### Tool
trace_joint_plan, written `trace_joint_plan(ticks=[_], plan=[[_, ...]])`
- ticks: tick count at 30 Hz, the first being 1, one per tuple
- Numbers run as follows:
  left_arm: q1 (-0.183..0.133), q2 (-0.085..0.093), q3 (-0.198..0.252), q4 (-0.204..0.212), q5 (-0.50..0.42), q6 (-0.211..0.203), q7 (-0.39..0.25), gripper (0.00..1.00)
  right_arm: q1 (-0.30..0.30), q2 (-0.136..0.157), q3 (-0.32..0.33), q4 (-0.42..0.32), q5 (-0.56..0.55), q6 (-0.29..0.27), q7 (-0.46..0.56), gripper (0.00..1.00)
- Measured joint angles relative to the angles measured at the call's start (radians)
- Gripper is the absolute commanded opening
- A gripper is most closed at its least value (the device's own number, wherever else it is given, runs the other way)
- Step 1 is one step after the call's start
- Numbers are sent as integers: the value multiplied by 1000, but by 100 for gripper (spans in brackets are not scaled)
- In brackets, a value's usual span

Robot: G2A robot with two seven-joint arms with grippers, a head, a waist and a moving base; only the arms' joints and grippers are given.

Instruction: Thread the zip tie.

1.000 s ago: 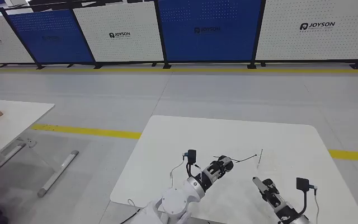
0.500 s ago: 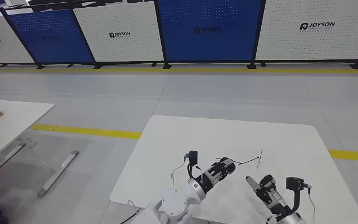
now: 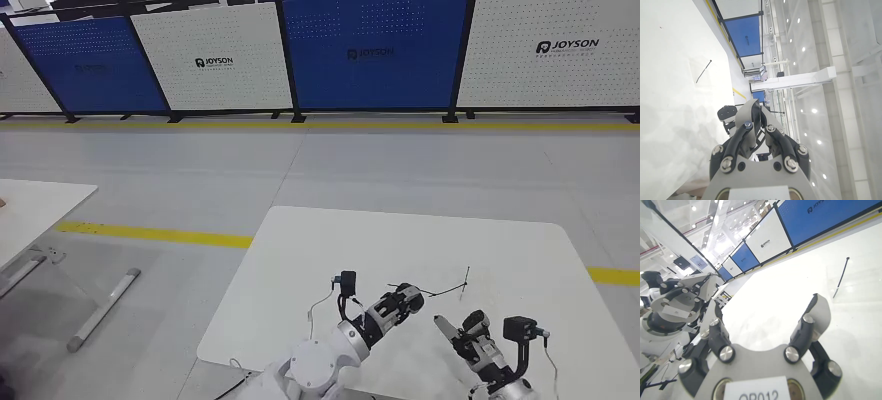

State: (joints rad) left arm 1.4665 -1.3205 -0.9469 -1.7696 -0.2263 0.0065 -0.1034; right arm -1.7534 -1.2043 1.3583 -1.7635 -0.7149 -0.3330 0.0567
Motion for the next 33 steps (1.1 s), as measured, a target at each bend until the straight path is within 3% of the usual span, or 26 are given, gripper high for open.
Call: trace_joint_plan(ticks=[4,15,26,32,33], plan=[[1,-1,14,-3,22,-4,13,0,-5,-2,-14,-7,-85,41,-58,100],[1,-1,21,0,35,-1,16,0,8,-4,-23,13,-48,41,-23,100],[-10,-7,48,9,48,6,33,0,32,-8,-52,17,-62,76,-10,100],[-12,-9,50,15,35,1,50,0,35,-14,-58,32,-76,97,-90,100],[-14,-11,52,16,33,1,55,0,35,-15,-63,36,-88,99,-110,86]])
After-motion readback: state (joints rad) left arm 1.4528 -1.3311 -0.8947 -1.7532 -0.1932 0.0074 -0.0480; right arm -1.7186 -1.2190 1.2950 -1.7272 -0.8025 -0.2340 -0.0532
